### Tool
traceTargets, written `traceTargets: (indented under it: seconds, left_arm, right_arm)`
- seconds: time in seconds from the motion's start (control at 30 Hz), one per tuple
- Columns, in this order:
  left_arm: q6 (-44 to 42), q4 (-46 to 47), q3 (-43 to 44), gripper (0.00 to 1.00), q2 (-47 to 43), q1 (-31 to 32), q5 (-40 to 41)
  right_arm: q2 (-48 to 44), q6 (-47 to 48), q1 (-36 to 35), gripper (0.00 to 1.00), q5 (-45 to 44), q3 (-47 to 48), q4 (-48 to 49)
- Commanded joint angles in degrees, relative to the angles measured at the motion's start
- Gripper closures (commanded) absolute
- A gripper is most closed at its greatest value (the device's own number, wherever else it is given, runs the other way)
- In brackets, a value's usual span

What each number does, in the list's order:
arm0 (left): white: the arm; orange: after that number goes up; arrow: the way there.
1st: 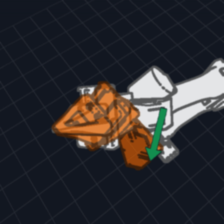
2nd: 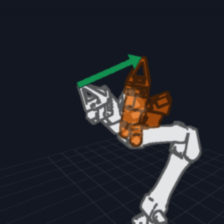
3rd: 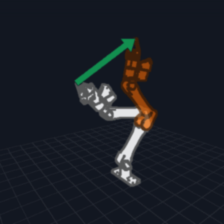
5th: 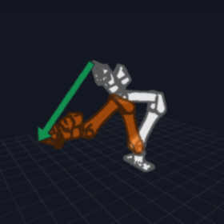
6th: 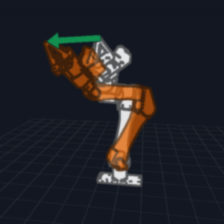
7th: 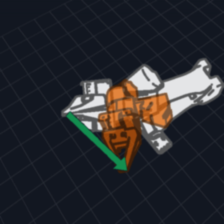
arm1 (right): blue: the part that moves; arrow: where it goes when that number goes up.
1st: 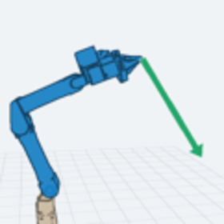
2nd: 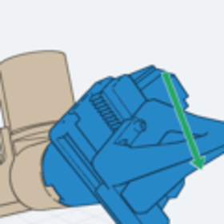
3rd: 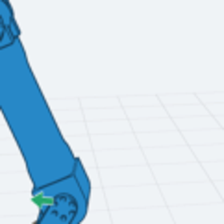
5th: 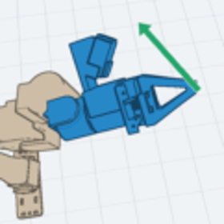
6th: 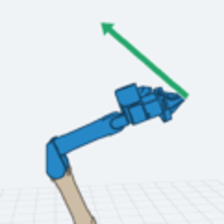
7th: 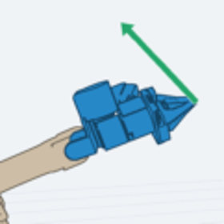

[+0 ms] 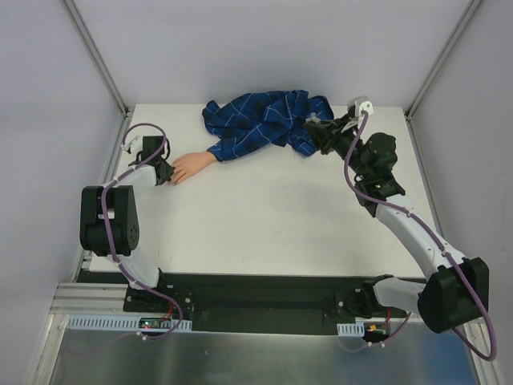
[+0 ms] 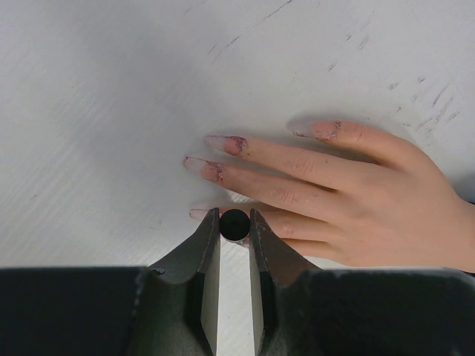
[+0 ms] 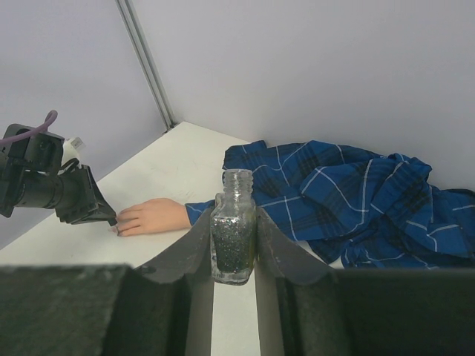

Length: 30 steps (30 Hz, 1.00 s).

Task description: Paint the nails

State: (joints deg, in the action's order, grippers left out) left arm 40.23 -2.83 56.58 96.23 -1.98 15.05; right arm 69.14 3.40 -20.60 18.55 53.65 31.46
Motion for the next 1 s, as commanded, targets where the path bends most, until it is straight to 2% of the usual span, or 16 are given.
traceTargets:
  seconds: [0.0, 0.97]
  left_arm:
    - [0.4, -0.1, 1.6, 1.00, 0.5, -0.6, 0.0]
    - [1.5, -2.6, 2.2, 1.00, 1.0, -0.8, -1.2]
  right_arm:
    - [-0.6, -0.8, 0.5, 1.00, 1.2, -0.1, 4.9]
    - [0.0, -1.3, 0.6, 1.00, 1.7, -0.2, 5.4]
